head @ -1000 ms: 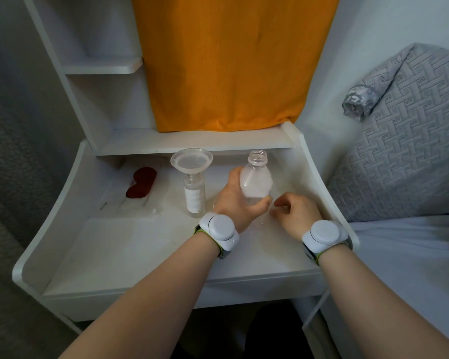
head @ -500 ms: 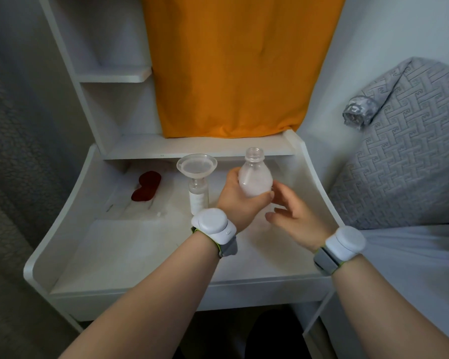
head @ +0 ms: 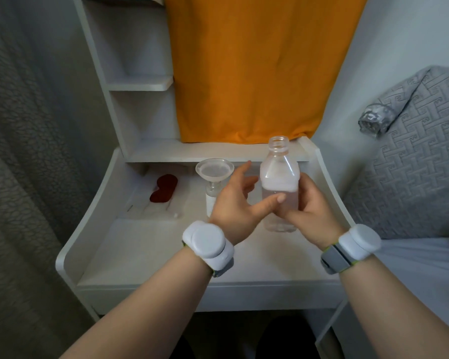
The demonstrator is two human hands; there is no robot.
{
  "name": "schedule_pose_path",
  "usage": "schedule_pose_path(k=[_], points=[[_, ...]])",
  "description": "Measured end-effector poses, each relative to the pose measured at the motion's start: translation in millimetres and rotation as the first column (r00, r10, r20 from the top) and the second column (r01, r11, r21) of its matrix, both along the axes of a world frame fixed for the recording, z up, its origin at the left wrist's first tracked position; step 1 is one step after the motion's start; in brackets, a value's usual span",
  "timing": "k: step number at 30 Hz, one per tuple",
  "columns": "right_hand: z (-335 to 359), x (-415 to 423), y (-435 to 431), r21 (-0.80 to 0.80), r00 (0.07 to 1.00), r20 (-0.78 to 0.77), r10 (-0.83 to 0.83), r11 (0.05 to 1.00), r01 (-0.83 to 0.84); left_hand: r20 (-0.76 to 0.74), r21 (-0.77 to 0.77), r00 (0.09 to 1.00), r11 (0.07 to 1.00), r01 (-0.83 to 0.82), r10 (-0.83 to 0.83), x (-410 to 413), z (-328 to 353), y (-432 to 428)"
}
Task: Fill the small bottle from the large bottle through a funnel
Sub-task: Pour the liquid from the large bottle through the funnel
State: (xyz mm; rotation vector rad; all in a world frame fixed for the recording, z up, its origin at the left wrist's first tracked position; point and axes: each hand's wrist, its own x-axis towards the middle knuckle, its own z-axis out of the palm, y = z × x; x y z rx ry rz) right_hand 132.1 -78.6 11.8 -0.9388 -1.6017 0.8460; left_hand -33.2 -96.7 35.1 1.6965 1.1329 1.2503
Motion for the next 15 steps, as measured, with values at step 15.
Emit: schedule_pose_path(k=[15], points=[[2,-9,10,0.040,0.990,0.132,-0.053,0.998,0.048,-0.139,0.017,0.891,0.901,-0.434,0.432,-56,-53,47]])
